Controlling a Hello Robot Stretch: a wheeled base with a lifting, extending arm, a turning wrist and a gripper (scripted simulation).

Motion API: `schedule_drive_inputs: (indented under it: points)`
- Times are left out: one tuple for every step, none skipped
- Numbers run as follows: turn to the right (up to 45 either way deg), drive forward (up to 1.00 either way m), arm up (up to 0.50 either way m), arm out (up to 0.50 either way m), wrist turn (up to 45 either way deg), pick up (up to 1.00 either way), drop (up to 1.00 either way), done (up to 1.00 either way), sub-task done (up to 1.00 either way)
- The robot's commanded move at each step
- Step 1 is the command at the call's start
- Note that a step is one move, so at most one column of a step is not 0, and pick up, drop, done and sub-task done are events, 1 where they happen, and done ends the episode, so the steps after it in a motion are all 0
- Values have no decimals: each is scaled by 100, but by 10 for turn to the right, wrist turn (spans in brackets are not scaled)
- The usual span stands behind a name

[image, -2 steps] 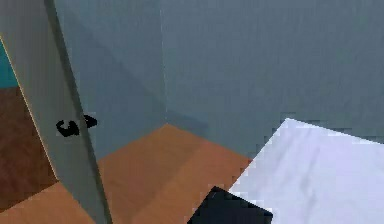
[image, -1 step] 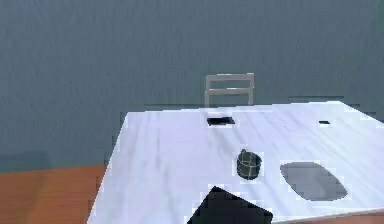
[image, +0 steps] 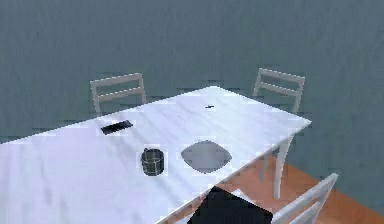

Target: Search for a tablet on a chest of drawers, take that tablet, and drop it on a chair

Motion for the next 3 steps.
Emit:
schedule_drive_inputs:
  points:
    - [-450, 0, 0, 0, 0, 0, 0, 0, 0]
    - [-450, 0, 0, 0, 0, 0, 0, 0, 0]
    - [-180, 0, 0, 0, 0, 0, 0, 0, 0]
